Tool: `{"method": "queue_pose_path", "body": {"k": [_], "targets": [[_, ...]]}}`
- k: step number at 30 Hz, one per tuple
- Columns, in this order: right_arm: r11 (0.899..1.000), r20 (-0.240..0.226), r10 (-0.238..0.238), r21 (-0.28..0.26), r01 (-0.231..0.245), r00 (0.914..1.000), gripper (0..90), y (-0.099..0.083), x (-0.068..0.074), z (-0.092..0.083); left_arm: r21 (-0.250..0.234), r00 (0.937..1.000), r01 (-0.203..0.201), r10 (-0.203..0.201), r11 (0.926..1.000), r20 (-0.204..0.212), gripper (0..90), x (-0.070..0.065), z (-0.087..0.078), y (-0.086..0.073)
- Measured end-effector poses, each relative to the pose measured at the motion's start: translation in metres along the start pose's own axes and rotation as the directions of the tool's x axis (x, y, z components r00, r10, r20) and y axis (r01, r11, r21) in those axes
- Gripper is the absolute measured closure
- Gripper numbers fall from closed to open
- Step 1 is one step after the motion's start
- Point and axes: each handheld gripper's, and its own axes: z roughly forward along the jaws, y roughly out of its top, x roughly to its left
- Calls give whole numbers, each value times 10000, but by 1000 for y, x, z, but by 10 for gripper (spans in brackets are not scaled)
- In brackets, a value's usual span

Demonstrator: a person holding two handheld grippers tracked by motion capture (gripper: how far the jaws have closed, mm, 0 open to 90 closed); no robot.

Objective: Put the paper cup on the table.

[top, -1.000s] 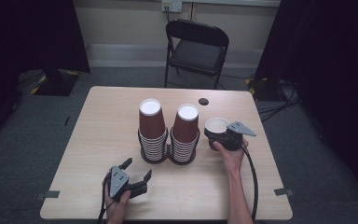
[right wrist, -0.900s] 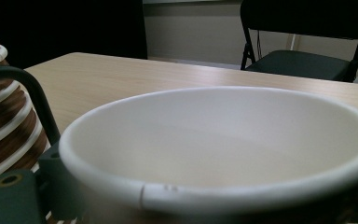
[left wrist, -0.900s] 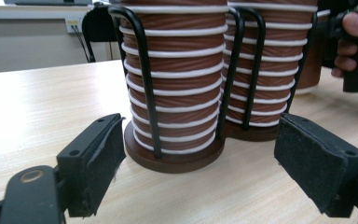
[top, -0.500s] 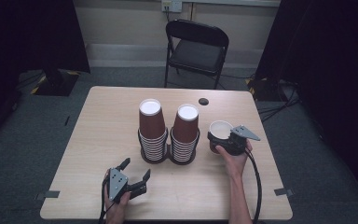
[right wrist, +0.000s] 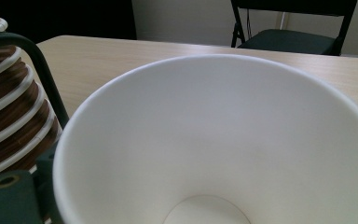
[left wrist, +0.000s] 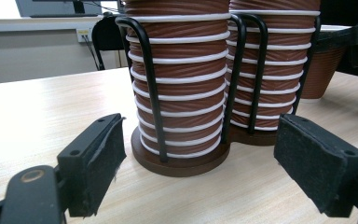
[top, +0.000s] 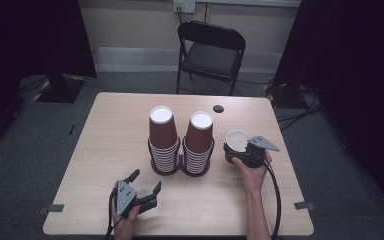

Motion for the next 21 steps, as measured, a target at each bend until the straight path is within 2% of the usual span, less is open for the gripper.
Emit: {"method": "queue_pose_path", "body": {"k": [1, 4, 6, 9, 13, 14, 15, 17, 21], "targets": [[10000, 8, 35, -27, -35, 10000, 80, 0, -1, 0, -44, 9999, 114, -114, 9999, 27, 160, 0, 0, 0], [10000, 36, 40, -42, -40, 10000, 79, 0, -1, 1, -94, 9999, 104, -103, 9999, 17, 160, 1, 0, 0], [9999, 170, -143, 17, 143, 9998, 83, -1, 0, 2, -102, 9999, 101, -101, 9999, 19, 160, 1, -1, 0], [9988, 150, -32, 496, 25, 9999, 100, -6, -1, 5, -106, 9999, 151, -151, 9998, 15, 160, 1, -1, -1], [9975, 261, 68, 702, -86, 9996, 106, -8, -1, 5, -120, 9998, 190, -189, 9997, 40, 160, 1, -1, -1], [9975, 261, 68, 702, -86, 9996, 106, -8, -1, 5, -120, 9998, 190, -189, 9997, 40, 160, 1, -1, -1], [9948, 356, -98, 1020, 62, 9993, 118, -10, -2, 5, -125, 9999, 162, -161, 9998, 32, 160, 1, -1, -1], [9932, 405, 25, 1165, -72, 9992, 123, -11, -3, 3, -122, 9998, 171, -170, 9998, 53, 160, 1, -1, -1], [9891, 646, -100, 1471, 3, 9979, 126, -12, -4, -2, -146, 9999, 164, -163, 9998, 51, 161, 1, -1, -1]]}}
